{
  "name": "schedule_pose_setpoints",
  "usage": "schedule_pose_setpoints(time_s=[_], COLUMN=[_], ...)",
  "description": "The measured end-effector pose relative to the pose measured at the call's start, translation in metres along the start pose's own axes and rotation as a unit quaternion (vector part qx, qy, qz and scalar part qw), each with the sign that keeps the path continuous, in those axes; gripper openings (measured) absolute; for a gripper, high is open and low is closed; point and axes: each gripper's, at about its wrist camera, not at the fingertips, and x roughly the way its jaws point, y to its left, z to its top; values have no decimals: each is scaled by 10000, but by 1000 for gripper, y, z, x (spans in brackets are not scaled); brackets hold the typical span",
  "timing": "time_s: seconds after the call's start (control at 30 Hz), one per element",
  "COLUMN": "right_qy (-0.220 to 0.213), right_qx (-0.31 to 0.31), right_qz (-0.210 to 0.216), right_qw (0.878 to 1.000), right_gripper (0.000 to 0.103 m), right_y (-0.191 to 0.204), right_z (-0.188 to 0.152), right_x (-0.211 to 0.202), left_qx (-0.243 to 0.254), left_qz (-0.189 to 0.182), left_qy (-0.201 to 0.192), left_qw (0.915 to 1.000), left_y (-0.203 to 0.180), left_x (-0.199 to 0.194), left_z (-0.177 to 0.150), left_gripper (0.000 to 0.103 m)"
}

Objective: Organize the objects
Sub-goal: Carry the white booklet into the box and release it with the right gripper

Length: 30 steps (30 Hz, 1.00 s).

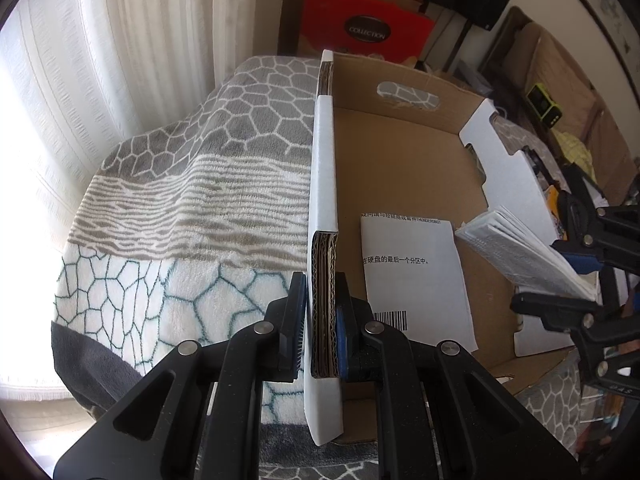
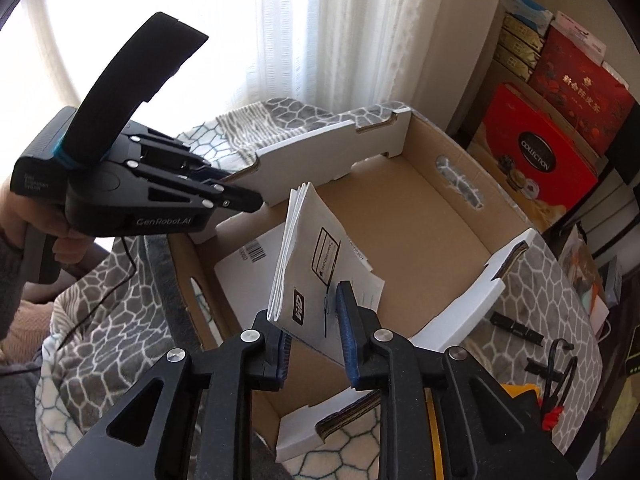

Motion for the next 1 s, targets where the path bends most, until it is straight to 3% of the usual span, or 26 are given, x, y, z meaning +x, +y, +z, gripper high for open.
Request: schedule_pose_setpoints(time_s=[0.17,0.4,0.73,0.9,1.0], right_qy=[41,-98,-466,-361,-132], right_qx=[-4,549,1281,1355,1194], right_qz=[588,1196,955,1107,965], right_qw=[9983,9912,9860,9839,9881], right_gripper=[36,48,48,49,49], right_y=[7,-9,-35,-28,-16], right_z=[-8,-10,-1,6,12], right_x=[-8,-17,-27,-21,-10], left_qx=[-18,-49,-75,-79,-96], left_qz=[-17,-33,-44,-43,-53], left_qy=[1,5,7,8,14], left_qw=[10000,10000,10000,10000,9999], left_y=[-1,1,2,2,2], left_x=[0,-1,-1,-1,-2], left_z=[-1,0,1,1,2], left_gripper=[12,12,12,12,12])
